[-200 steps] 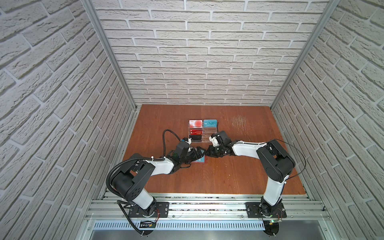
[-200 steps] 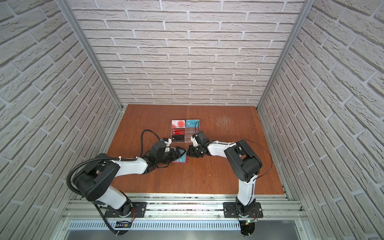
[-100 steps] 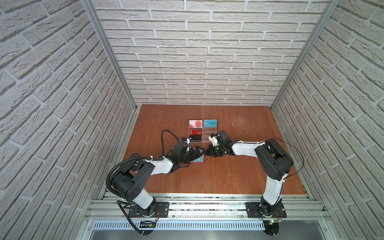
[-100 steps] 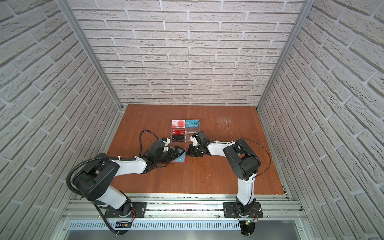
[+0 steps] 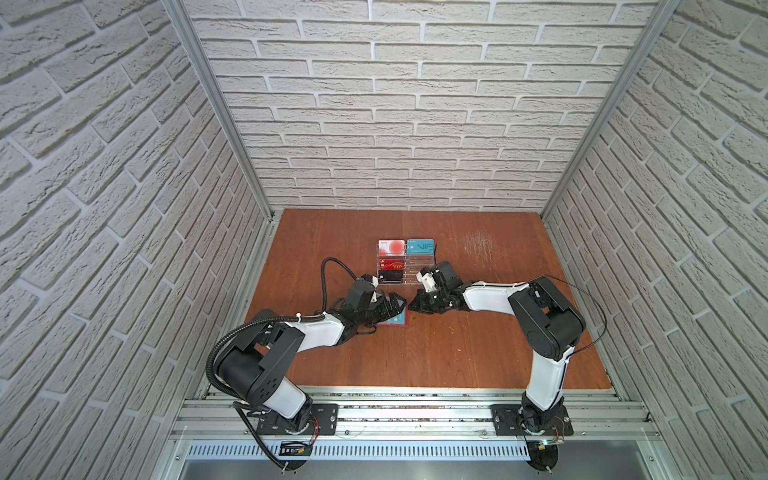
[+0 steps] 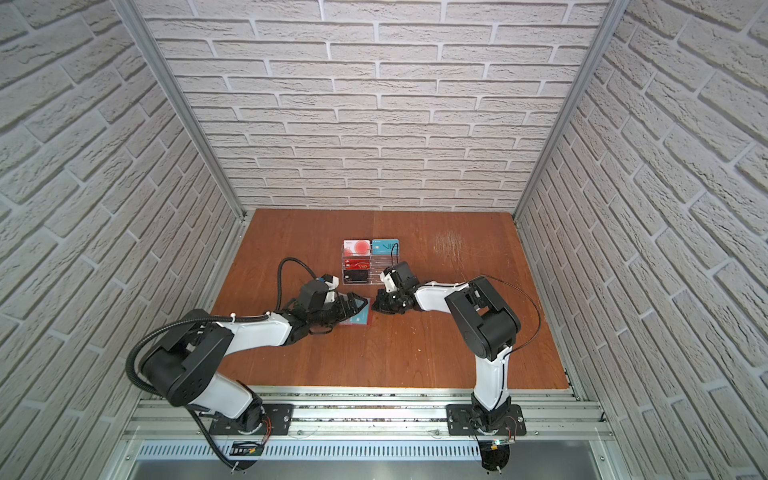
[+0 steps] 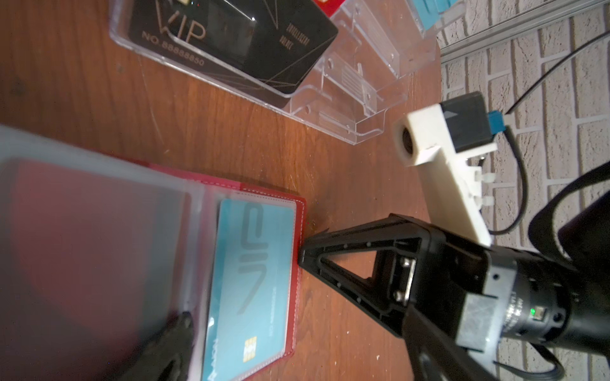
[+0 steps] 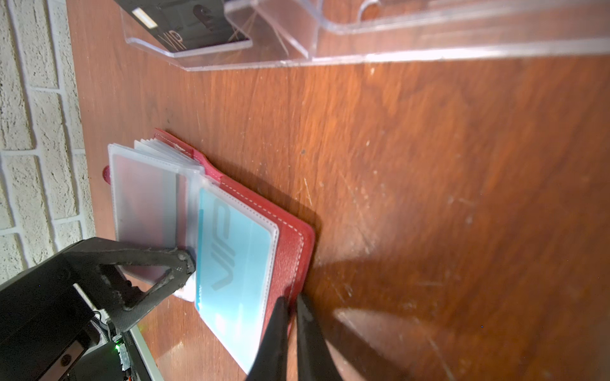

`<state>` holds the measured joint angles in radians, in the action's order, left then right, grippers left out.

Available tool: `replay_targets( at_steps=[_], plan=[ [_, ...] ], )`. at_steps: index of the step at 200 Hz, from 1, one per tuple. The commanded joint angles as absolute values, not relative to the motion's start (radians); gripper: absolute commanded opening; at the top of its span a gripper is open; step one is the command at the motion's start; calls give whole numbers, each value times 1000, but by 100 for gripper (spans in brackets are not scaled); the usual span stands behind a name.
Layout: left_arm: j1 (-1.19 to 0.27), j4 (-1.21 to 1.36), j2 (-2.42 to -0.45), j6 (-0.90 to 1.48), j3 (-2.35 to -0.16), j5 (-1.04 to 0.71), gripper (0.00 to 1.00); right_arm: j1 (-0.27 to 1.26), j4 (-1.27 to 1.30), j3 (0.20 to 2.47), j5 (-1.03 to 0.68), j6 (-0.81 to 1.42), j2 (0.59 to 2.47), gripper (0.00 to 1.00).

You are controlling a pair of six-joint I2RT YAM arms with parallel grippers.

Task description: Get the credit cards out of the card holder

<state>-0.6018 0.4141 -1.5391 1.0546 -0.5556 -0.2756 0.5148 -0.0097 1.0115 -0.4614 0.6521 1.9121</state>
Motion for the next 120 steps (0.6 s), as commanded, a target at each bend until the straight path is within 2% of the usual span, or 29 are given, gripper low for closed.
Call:
replay_targets(
  at_steps=[1,120],
  plan=[
    [-591,395,-1565,1040,-563,-274,98,515,-27,1013,-450,662,1949,10],
    [-588,407,-1579,1012,-548,-319,98,517,9,1009,-474,691,1971,8]
  ],
)
